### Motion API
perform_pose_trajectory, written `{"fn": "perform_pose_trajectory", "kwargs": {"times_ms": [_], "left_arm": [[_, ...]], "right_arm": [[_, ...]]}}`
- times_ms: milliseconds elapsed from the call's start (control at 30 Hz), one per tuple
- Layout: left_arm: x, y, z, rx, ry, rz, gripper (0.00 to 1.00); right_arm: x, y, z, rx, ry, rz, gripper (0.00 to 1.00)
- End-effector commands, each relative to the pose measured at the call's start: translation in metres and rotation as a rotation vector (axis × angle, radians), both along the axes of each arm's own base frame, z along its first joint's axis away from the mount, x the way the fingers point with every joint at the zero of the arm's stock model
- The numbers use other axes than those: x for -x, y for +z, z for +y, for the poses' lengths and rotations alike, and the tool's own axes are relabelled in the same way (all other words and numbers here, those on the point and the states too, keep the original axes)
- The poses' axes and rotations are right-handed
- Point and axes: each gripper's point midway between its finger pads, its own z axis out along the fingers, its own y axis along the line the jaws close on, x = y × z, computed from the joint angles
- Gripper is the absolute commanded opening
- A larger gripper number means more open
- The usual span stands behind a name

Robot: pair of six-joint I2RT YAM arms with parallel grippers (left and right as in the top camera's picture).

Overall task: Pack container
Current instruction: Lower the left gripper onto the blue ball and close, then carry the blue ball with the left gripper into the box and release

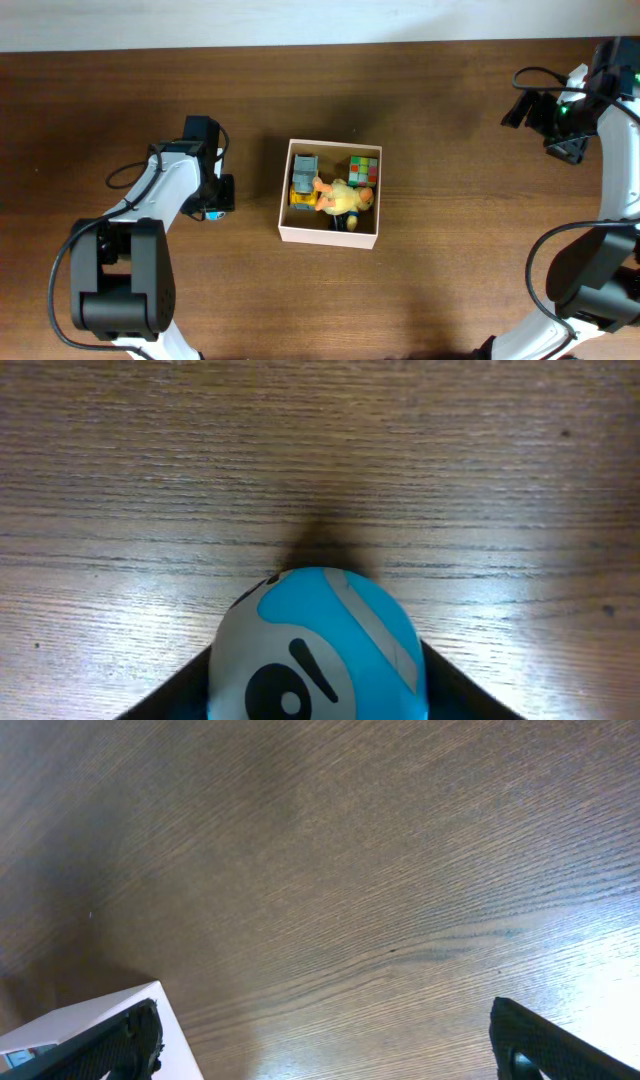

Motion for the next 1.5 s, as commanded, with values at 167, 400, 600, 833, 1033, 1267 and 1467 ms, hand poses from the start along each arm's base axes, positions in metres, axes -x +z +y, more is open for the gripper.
{"fn": "perform_pose_trajectory", "kwargs": {"times_ms": [167, 400, 600, 833, 1033, 1267, 1467], "left_arm": [[-0.01, -0.004, 0.003, -0.005, 0.007, -0.033, 0.42], [-0.031, 0.027, -0.014, 0.088, -0.004, -0.069, 0.42], [-0.039, 0.074, -0.034, 0.179, -0.066, -0.061, 0.42], [-0.03, 0.11, -0.072, 0.264, -0.25, -0.033, 0.43], [-0.01, 0.13, -0.112, 0.316, -0.421, 0.003, 0.43], [0.009, 0.13, -0.15, 0.31, -0.595, 0.029, 0.43], [0.023, 0.129, -0.178, 0.301, -0.746, 0.036, 0.43]], "right_arm": [[-0.001, 0.013, -0.001, -0.002, -0.01, -0.033, 0.99], [-0.001, 0.013, -0.001, -0.002, -0.01, -0.033, 0.99], [-0.001, 0.013, -0.001, -0.002, -0.01, -0.033, 0.99], [-0.001, 0.013, -0.001, -0.002, -0.01, -0.033, 0.99], [-0.001, 0.013, -0.001, -0.002, -0.01, -0.033, 0.99], [-0.001, 0.013, -0.001, -0.002, -0.01, -0.033, 0.99], [-0.001, 0.013, -0.001, -0.002, -0.01, -0.033, 0.99]]}}
